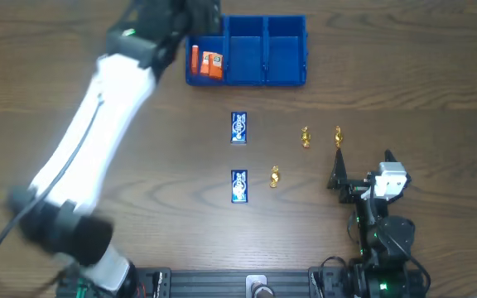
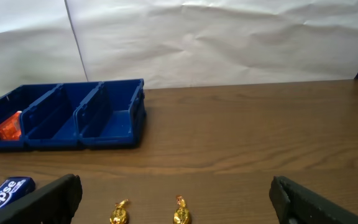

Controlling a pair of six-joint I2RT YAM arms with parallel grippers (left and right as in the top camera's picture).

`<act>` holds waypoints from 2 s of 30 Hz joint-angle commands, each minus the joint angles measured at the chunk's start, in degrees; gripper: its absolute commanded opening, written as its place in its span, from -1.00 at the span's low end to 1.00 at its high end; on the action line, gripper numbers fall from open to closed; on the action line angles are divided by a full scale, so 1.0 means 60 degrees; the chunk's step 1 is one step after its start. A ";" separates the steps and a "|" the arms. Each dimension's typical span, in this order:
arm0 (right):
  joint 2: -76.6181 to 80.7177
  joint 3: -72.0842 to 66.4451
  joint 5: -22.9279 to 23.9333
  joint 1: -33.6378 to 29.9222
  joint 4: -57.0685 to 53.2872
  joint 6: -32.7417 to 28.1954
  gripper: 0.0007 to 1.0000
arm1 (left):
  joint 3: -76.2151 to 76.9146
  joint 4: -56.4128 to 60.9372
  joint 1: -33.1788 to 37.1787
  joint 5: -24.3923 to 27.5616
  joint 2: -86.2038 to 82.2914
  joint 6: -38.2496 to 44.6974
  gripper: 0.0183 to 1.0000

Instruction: Sort Candies Into Trays

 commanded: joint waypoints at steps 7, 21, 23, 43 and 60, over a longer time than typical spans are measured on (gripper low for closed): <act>-0.0051 -0.0026 -0.0018 -0.0025 -0.0025 -0.0127 1.00 | -0.4521 0.1708 0.0455 0.0667 -0.7118 0.1759 1.00; -0.0051 -0.0026 -0.0018 -0.0025 -0.0025 -0.0127 1.00 | -1.3234 0.3996 0.2951 0.2484 -1.4699 0.2277 0.99; -0.0051 -0.0026 -0.0018 -0.0025 -0.0025 -0.0127 1.00 | -1.4141 0.4360 0.3118 0.2652 -1.5274 0.2284 1.00; -0.0051 -0.0026 -0.0018 -0.0025 -0.0025 -0.0127 1.00 | -1.7515 0.4433 0.3395 0.2430 -1.6910 0.2317 1.00; -0.0051 -0.0026 -0.0018 -0.0025 -0.0029 -0.0127 1.00 | -1.7515 0.4433 0.3388 0.2430 -1.6899 0.2317 1.00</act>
